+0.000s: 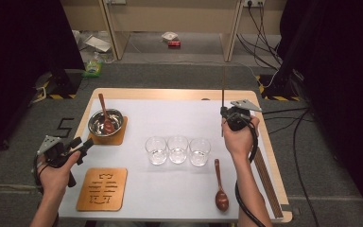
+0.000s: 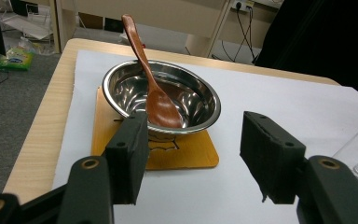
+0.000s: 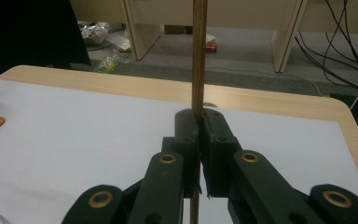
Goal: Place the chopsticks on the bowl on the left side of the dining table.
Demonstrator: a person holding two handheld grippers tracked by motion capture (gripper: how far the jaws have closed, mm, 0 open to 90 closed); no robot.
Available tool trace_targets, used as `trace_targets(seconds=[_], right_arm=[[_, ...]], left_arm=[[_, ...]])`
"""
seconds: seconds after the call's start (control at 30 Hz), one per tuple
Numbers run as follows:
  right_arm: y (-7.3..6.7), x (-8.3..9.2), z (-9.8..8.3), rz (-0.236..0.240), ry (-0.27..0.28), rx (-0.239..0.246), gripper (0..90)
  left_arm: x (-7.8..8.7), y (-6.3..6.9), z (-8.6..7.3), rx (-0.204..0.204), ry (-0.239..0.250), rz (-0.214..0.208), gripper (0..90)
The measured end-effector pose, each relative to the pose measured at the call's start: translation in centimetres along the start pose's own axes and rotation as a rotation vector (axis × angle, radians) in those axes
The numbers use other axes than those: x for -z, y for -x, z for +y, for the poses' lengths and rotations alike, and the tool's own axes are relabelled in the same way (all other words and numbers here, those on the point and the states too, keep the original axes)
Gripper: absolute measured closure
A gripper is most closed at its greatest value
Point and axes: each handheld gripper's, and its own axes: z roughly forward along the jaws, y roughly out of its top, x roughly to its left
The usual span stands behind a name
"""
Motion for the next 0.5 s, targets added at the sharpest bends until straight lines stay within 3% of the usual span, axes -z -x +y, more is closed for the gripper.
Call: trace_targets(seconds=[0.5], right_arm=[[-1.1,-0.6,0.3,0.024,0.011,0.007,86.1]], left_arm=[[0.0,0.0,0.0,0.003,0.003,-0.001,41.4]])
